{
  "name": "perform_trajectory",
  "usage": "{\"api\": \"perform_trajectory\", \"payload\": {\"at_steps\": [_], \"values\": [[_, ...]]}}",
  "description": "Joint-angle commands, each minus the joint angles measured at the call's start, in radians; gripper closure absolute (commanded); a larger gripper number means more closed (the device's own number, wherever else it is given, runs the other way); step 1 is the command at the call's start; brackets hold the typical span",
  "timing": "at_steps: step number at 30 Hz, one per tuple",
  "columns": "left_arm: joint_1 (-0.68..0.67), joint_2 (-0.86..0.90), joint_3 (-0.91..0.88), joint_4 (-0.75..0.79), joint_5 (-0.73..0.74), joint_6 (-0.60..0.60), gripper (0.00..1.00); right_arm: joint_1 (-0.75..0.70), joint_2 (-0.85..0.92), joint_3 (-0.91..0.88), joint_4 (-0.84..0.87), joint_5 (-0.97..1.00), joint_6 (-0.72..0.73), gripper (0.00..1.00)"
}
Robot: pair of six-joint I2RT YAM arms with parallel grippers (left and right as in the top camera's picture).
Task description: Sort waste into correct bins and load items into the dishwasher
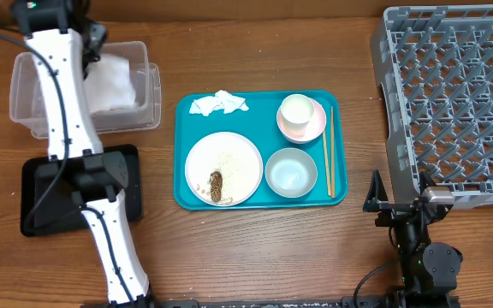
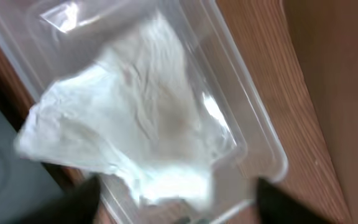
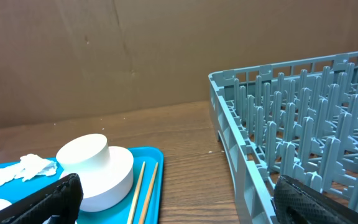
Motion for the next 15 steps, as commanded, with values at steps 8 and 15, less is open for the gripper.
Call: {"api": "perform_trajectory", "payload": {"at_steps": [8,15], "values": [[0.008,0.0,-0.017,-0.021,0.175,0.161,0.04,-0.002,-0.008,-0.01,0.006,0.009,-0.004,0.0],[-0.132,0.0,-0.017,-0.011,0.306,0.399,0.07,-0.002,-0.008,-0.01,0.006,0.009,-0.003,0.0]]}}
